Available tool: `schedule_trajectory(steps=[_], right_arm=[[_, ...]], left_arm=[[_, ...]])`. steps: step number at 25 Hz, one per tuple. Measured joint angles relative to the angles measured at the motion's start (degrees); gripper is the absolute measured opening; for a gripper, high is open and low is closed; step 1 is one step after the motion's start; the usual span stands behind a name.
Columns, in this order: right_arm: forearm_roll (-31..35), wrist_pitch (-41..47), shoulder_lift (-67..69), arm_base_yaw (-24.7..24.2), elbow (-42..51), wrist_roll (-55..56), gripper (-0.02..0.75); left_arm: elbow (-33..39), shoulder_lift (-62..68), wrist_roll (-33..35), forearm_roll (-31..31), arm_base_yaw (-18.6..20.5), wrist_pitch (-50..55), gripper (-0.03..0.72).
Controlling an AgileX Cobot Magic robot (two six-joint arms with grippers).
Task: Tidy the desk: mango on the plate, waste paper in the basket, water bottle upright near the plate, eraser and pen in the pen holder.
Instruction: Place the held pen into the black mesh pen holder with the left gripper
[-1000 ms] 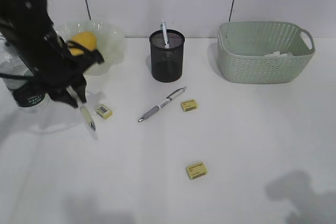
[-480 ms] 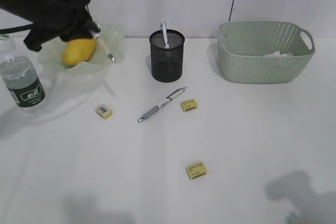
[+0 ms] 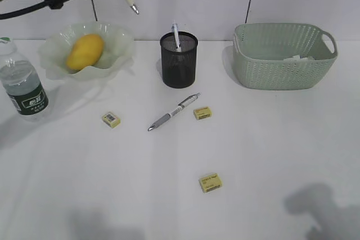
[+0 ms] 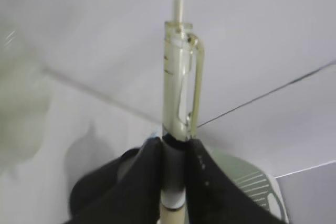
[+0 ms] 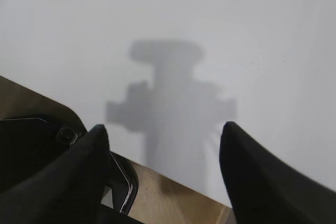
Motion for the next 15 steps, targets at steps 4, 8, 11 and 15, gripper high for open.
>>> schedule_trajectory(steps=[4, 8, 11, 15], right_arm=[[0.0, 0.0, 0.0, 0.0, 0.0, 0.0, 0.522], [0.0, 0.0, 0.0, 0.0, 0.0, 0.0, 0.521], [0.0, 0.0, 0.0, 0.0, 0.0, 0.0, 0.521], [0.0, 0.0, 0.0, 0.0, 0.0, 0.0, 0.521]], left_arm=[[0.0, 2.6, 0.0, 4.7, -0.5, -8.8, 0.1], [0.0, 6.7, 0.1, 9.3, -1.7, -18.8, 0.1], [0.0, 10.1, 0.6, 13.3, -2.0, -24.7, 0.1], [0.0, 14.6, 7.1, 15.4, -2.0, -28.5, 0.1]])
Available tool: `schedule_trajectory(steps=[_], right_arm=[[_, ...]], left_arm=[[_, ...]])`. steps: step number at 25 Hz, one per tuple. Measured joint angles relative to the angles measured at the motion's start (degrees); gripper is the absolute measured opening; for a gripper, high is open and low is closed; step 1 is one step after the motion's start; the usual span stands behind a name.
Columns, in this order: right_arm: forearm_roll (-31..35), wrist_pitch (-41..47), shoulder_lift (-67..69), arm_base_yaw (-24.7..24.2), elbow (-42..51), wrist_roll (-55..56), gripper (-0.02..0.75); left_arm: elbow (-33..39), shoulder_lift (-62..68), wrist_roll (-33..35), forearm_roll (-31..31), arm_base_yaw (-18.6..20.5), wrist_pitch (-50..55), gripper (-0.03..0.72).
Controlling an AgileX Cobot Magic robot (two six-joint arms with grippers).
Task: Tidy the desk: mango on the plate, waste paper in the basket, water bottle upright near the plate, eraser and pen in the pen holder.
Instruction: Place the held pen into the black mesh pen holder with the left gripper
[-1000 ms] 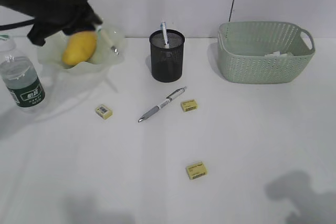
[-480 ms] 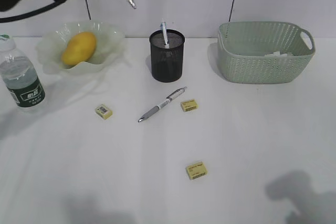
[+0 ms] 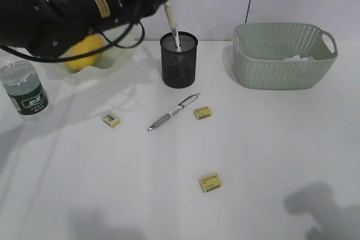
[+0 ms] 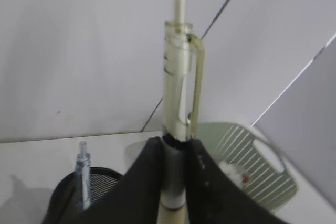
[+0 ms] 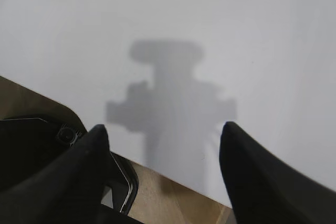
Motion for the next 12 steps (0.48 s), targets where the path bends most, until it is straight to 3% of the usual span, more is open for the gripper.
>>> schedule_trajectory(steps=[5, 12], right_arm=[[0.0, 0.0, 0.0, 0.0, 0.0, 0.0, 0.521], [0.0, 0.0, 0.0, 0.0, 0.0, 0.0, 0.521]], left_arm=[[-0.1, 4.3, 10.6, -4.3, 0.0, -5.2, 0.1], [-4.9, 9.5, 18.8, -8.4, -0.1, -7.0, 0.1]])
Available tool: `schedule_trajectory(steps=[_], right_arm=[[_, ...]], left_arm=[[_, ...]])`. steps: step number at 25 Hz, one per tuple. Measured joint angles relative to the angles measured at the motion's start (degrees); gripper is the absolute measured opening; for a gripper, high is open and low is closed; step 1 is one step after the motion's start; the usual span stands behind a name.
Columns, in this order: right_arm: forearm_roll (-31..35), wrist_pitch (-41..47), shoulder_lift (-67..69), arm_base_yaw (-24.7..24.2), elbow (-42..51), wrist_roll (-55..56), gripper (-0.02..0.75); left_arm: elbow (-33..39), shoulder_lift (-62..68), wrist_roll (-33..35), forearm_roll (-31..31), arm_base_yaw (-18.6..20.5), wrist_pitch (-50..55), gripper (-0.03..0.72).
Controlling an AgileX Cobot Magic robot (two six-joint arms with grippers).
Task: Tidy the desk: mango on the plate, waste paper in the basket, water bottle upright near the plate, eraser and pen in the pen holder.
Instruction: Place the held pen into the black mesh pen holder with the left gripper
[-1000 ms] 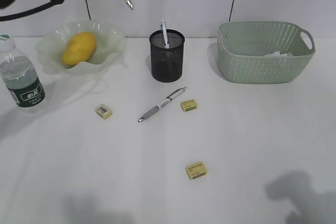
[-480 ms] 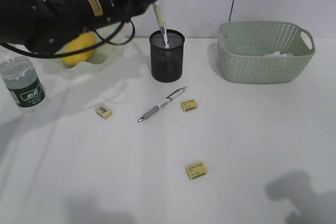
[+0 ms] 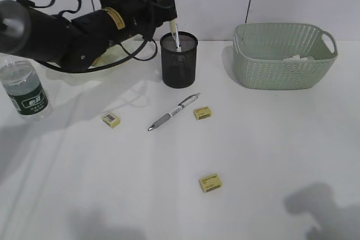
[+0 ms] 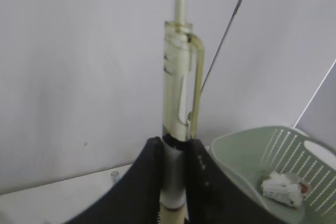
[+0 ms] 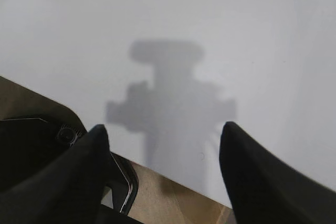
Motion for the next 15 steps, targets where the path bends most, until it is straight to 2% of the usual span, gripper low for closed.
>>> schedule_trajectory(steps=[7, 15], right_arm=[[0.0, -0.1, 0.0, 0.0, 0.0, 0.0, 0.521], [0.0, -0.1, 0.0, 0.0, 0.0, 0.0, 0.521]], left_arm=[[-1.4, 3.9, 7.2, 0.0, -0.2, -0.4, 0.1], [-1.4, 6.0, 10.0, 1.1, -0.2, -0.5, 0.118]])
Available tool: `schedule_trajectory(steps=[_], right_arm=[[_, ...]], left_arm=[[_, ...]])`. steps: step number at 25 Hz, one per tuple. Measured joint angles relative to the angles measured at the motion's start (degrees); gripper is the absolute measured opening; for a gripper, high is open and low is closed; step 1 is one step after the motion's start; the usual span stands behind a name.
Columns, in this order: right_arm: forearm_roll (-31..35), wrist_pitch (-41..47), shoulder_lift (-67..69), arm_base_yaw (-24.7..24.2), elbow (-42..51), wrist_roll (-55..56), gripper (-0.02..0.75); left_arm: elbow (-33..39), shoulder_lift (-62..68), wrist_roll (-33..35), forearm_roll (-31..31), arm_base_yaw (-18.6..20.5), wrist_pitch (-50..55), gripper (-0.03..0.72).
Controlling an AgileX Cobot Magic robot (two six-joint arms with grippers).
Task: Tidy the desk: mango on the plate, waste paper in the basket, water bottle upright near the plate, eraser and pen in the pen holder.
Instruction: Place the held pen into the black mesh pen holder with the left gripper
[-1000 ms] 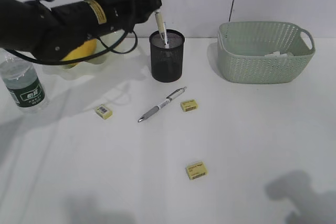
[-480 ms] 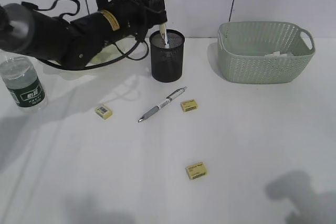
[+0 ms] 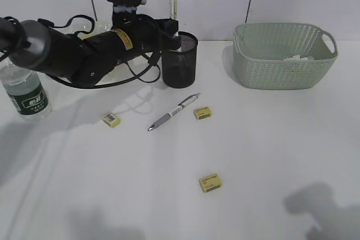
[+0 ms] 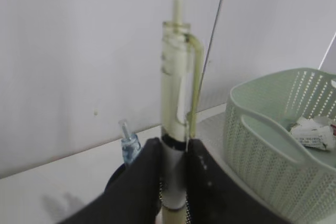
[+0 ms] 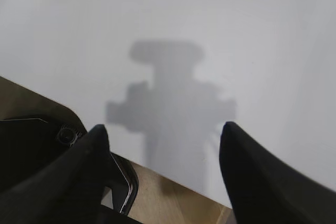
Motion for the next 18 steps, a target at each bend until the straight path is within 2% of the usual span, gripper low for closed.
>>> schedule_trajectory(steps=[2, 6, 8, 12, 18], right_arm=[[0.0, 0.0, 0.0, 0.0, 0.0, 0.0, 0.521], [0.0, 0.0, 0.0, 0.0, 0.0, 0.0, 0.521], [0.0, 0.0, 0.0, 0.0, 0.0, 0.0, 0.521], [0.0, 0.0, 0.0, 0.0, 0.0, 0.0, 0.521], [0.0, -0.1, 0.0, 0.0, 0.0, 0.0, 0.521]], left_arm=[[0.0, 0.0, 0.1, 0.0, 0.0, 0.0, 0.163], [0.0, 0.0, 0.2, 0.0, 0.0, -0.4, 0.328], [0.0, 0.0, 0.2, 0.0, 0.0, -1.9, 0.376], [0.0, -0.4, 0.2, 0.0, 0.0, -4.2, 0.405], [0.0, -5.0, 0.2, 1.8, 0.0, 0.0, 0.41]])
